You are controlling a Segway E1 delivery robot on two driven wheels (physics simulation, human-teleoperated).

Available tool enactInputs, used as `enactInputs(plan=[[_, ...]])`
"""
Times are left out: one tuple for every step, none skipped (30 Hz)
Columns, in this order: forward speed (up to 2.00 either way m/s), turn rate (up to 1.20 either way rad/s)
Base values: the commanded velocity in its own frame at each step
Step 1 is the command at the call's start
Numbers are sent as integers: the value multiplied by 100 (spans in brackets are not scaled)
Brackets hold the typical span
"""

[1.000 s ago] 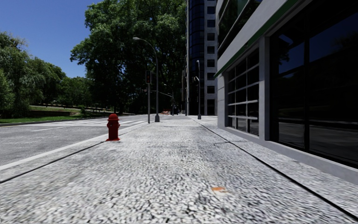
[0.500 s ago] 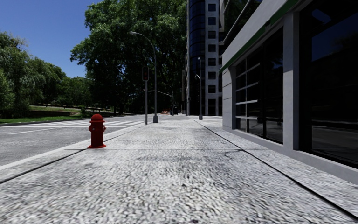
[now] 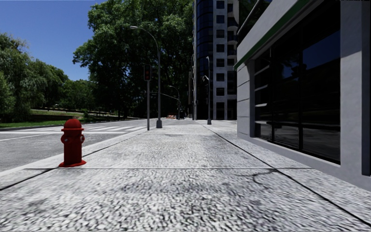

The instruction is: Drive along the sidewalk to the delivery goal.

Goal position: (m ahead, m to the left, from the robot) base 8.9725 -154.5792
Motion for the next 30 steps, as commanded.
enactInputs(plan=[[200, 0], [200, 0], [200, 0], [200, 0], [200, 0], [200, 0], [200, 0], [200, 0], [200, 0], [200, 0], [200, 0], [200, 0], [200, 0], [200, 0], [200, 0], [200, 0], [200, 0], [200, 0], [200, 0], [200, 0], [200, 0], [200, 0], [200, 0], [200, 0], [200, 0], [200, 0], [200, 0], [200, 0], [200, 0], [200, 0]])
